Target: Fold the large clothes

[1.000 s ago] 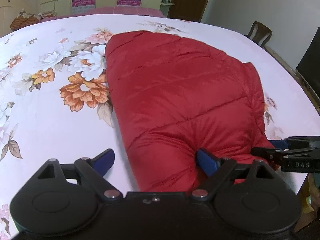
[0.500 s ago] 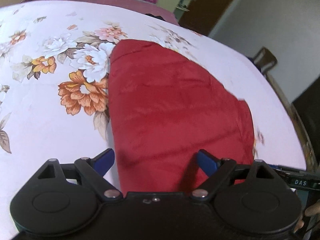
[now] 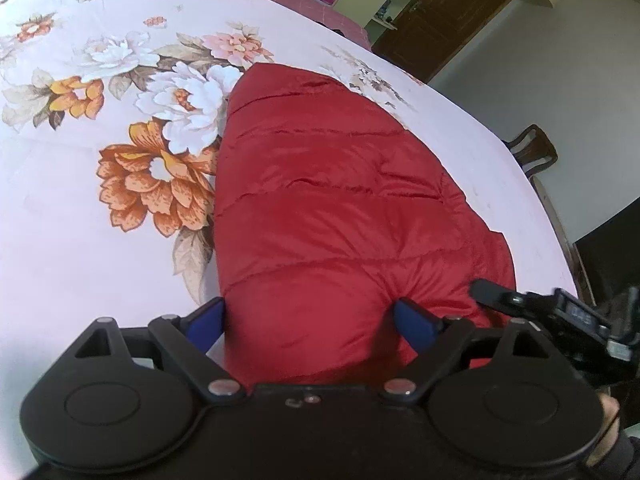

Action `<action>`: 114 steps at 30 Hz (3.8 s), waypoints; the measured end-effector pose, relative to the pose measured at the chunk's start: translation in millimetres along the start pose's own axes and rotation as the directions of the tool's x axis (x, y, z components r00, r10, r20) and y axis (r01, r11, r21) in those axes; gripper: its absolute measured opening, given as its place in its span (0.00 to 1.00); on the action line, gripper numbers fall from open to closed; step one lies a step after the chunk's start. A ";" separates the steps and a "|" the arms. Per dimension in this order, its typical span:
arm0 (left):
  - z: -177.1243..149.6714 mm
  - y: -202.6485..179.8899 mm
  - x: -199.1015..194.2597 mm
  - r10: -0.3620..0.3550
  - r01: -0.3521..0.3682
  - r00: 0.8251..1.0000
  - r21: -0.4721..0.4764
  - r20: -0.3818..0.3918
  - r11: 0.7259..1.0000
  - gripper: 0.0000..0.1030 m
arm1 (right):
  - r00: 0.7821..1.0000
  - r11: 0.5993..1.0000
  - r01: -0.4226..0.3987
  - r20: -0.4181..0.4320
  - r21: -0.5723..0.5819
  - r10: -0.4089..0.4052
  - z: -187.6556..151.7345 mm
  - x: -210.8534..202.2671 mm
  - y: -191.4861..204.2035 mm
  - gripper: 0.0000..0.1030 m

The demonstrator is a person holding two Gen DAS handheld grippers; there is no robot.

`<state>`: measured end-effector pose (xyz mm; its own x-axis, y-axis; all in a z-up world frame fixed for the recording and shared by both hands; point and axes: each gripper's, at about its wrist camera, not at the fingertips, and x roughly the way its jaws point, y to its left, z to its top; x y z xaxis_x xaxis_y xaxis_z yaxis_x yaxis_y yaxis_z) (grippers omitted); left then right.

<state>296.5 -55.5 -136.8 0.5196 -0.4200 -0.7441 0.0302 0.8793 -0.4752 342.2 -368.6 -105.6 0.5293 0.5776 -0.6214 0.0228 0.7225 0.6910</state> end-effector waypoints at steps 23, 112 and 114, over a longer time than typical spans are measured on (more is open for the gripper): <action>15.6 -10.1 -66.3 0.073 -0.089 0.982 0.090 0.172 0.992 0.59 | 0.985 0.985 -0.171 -0.005 -0.028 0.171 -4.3 1.5 61.7 0.33; 87.8 311.8 -180.3 0.261 -0.324 0.934 0.273 0.243 0.906 0.68 | 0.978 0.909 0.187 -0.019 -0.373 -0.209 -163.7 277.4 345.9 0.45; 88.9 312.2 -179.6 0.263 -0.327 0.933 0.277 0.244 0.904 0.68 | 0.979 0.910 0.186 -0.008 -0.371 -0.203 -165.7 279.2 342.4 0.45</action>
<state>288.5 314.4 -109.8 0.7012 -0.1059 -0.7051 0.0937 0.9940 -0.0561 357.3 103.1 -103.7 0.5068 0.4219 -0.7518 -0.1955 0.9056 0.3765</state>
